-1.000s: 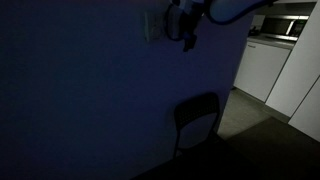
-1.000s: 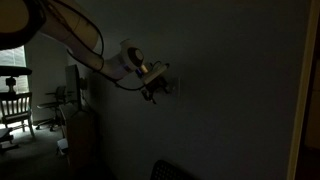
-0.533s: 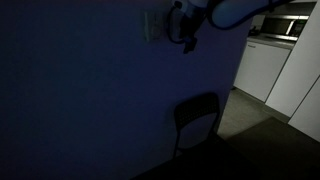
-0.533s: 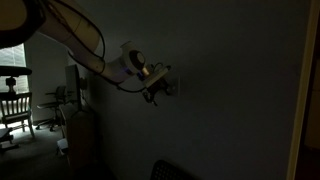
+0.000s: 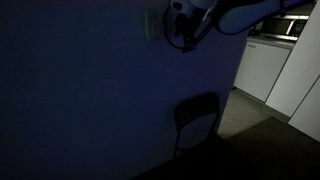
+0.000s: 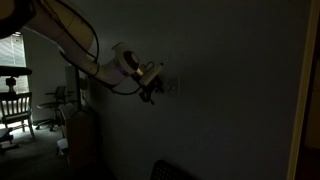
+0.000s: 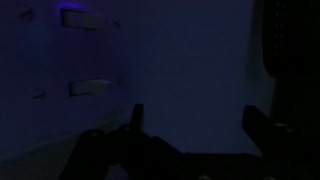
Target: Turn on the light
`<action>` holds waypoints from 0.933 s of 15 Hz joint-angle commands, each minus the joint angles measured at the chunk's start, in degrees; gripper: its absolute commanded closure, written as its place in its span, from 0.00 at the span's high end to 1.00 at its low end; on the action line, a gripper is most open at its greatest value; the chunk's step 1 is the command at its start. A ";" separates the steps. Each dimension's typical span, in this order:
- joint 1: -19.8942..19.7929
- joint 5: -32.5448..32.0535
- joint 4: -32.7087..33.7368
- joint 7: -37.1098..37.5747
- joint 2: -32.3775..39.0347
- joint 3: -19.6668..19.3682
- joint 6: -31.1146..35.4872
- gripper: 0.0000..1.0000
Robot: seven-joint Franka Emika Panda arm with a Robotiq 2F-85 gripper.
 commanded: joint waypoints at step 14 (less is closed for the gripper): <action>-2.72 -8.70 -4.57 1.70 -4.38 -0.62 3.38 1.00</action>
